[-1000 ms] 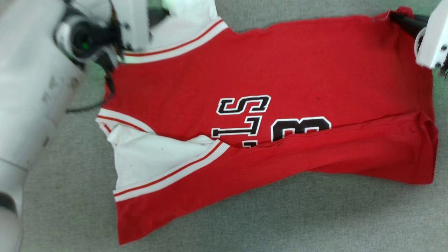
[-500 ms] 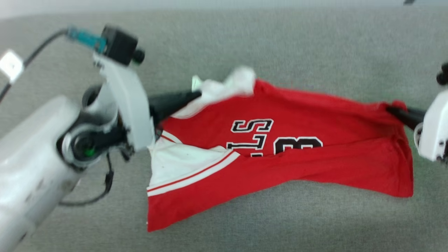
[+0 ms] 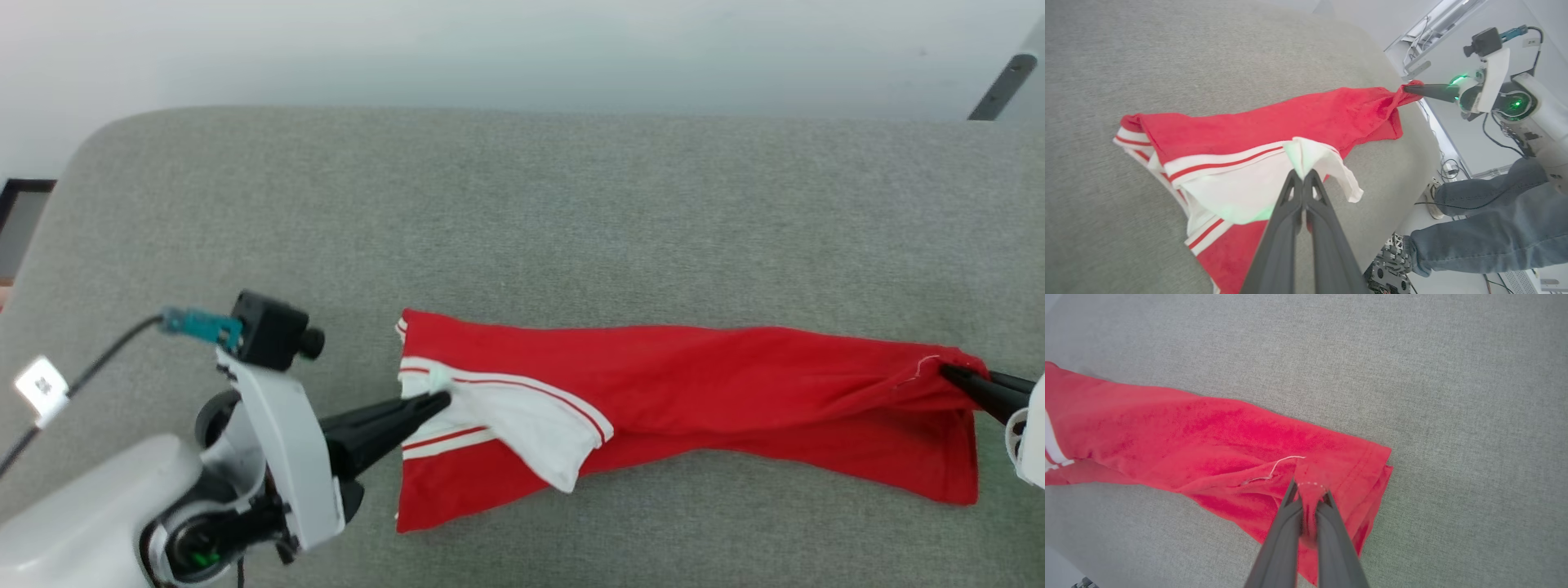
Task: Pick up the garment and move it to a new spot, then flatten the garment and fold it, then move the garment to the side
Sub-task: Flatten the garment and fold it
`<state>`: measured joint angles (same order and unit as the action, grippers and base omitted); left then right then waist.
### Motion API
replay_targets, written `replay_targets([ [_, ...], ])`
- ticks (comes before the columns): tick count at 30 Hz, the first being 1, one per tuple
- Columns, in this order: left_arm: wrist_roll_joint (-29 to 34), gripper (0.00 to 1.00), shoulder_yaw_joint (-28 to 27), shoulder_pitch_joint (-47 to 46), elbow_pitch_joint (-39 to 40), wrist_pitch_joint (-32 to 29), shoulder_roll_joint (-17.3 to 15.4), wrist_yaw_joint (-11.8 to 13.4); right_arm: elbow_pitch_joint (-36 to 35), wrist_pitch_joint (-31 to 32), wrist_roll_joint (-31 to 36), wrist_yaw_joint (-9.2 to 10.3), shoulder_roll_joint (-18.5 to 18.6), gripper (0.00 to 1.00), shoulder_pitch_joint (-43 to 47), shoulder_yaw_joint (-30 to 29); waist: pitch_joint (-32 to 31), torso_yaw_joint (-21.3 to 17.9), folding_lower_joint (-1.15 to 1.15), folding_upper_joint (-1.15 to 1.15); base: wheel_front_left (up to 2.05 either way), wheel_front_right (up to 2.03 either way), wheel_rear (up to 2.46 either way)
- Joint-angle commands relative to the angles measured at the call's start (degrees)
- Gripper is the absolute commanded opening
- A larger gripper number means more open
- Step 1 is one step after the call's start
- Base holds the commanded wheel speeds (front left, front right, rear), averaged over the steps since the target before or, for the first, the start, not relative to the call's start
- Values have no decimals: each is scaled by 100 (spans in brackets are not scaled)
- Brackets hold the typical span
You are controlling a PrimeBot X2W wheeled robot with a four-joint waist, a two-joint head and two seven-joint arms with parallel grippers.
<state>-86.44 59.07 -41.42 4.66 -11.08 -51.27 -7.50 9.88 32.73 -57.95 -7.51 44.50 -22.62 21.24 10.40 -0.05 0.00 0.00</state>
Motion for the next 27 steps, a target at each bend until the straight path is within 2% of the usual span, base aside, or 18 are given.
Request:
replay_targets([
  [1, 91, 0, 39, 118, -91, 101, -6, 9, 24, -68, 66, 3, -58, 0, 126, -116, -15, 70, 0, 0, 0, 0, 0],
  [8, 215, 0, 137, 363, -796, 662, 396, 9, 421, -554, 521, 4, -504, 0, 291, -504, 246, 94, 0, 0, 0, 0, 0],
  [15, 184, 0, 246, 496, -1412, 1082, 778, 9, 919, -722, 743, 3, -850, 0, 220, -430, 470, 38, 0, 0, 0, 0, 0],
  [22, 370, 2, 490, 460, -1905, 1337, 978, 9, 1122, -866, 714, 5, -932, 0, 103, -241, 509, 14, 0, 0, 0, 0, 0],
  [23, 393, 20, 504, 432, -1944, 1388, 979, 9, 1118, -891, 690, 5, -923, 12, 77, -213, 486, 12, 0, 0, 0, 0, 0],
  [24, 376, 36, 496, 412, -1964, 1437, 978, 8, 1109, -898, 667, 5, -915, 31, 56, -201, 462, 11, 0, 0, 0, 0, 0],
  [25, 335, 53, 498, 413, -1947, 1472, 989, 8, 1068, -887, 605, 5, -914, 74, 50, -174, 434, 13, 0, 0, 0, 0, 0],
  [26, 326, 85, 499, 417, -1935, 1524, 979, 8, 1006, -870, 526, 4, -917, 100, 60, -149, 391, 13, 0, 0, 0, 0, 0],
  [27, 326, 100, 483, 420, -1931, 1600, 951, 8, 965, -885, 447, 4, -900, 100, 76, -178, 354, 16, 0, 0, 0, 0, 0],
])
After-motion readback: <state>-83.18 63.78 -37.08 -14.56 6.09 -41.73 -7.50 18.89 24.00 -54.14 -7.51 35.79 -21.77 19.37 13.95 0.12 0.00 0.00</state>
